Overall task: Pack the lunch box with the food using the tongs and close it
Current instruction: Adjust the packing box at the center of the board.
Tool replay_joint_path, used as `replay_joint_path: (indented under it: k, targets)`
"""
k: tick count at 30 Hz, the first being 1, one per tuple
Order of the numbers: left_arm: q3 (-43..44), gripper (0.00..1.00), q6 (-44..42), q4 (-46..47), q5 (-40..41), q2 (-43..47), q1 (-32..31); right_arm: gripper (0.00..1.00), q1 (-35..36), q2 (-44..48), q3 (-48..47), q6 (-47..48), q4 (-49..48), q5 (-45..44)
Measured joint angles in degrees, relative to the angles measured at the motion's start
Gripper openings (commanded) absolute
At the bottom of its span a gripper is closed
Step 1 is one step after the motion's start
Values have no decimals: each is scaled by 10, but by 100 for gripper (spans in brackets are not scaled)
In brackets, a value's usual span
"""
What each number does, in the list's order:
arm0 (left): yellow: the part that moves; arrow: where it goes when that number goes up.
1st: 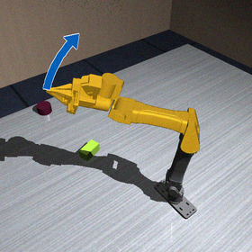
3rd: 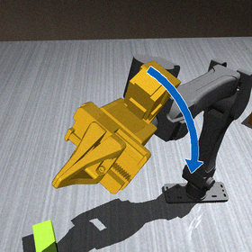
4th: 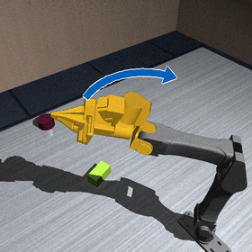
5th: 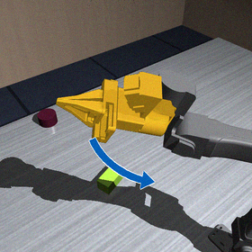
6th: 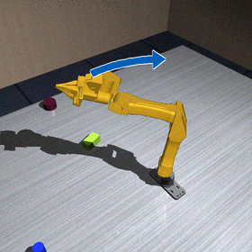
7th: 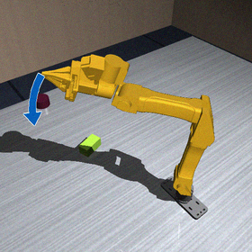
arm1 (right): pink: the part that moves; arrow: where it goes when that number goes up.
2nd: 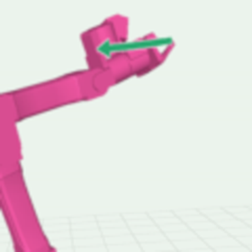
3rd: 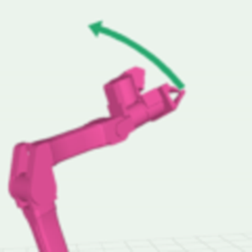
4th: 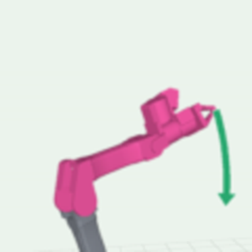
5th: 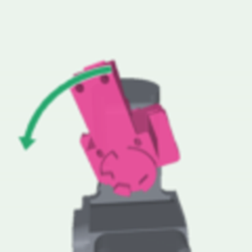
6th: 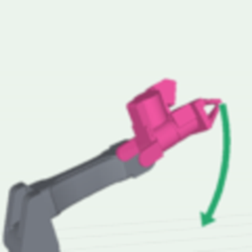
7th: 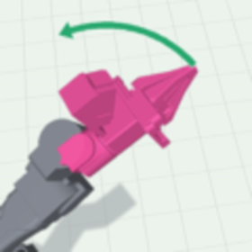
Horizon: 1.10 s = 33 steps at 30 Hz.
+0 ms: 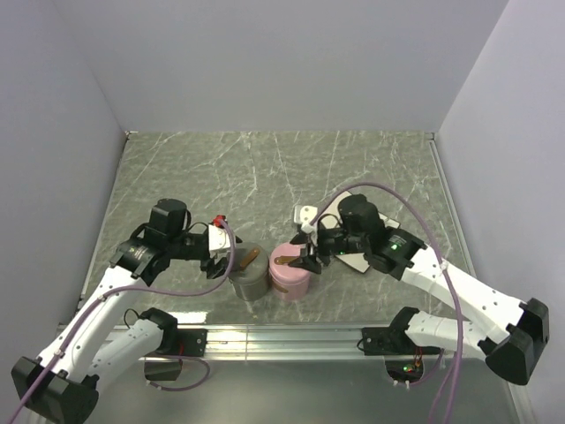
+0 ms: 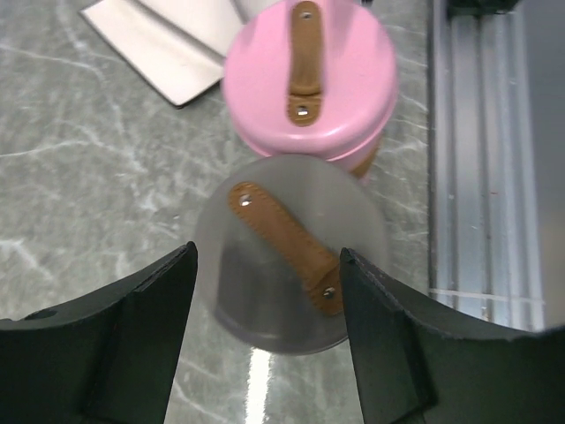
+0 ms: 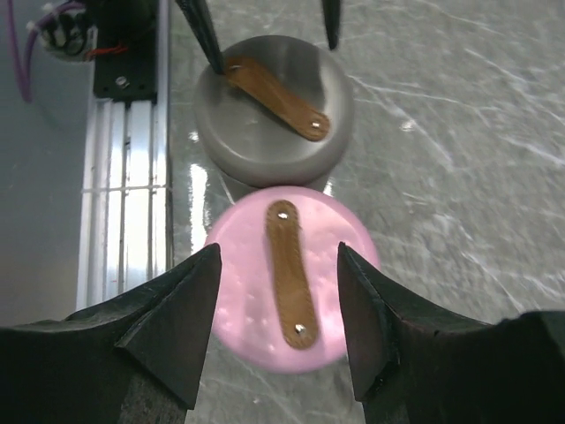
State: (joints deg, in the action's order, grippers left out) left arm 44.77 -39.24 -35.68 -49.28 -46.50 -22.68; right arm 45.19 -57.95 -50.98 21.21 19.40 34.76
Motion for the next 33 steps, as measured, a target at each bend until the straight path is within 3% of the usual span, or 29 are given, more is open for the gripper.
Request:
replay_joint_path:
  k: [8,28,33]
  targets:
    - [-4,70,5,1,-3,-4,-45,63,64,-33,0,23,-7,-14]
    - [-27,69,37,16,52,-21,-96,62,68,-31,63,39,-51,-29]
    - [-25,78,40,18,54,-29,-99,62,68,-26,69,37,-58,-30]
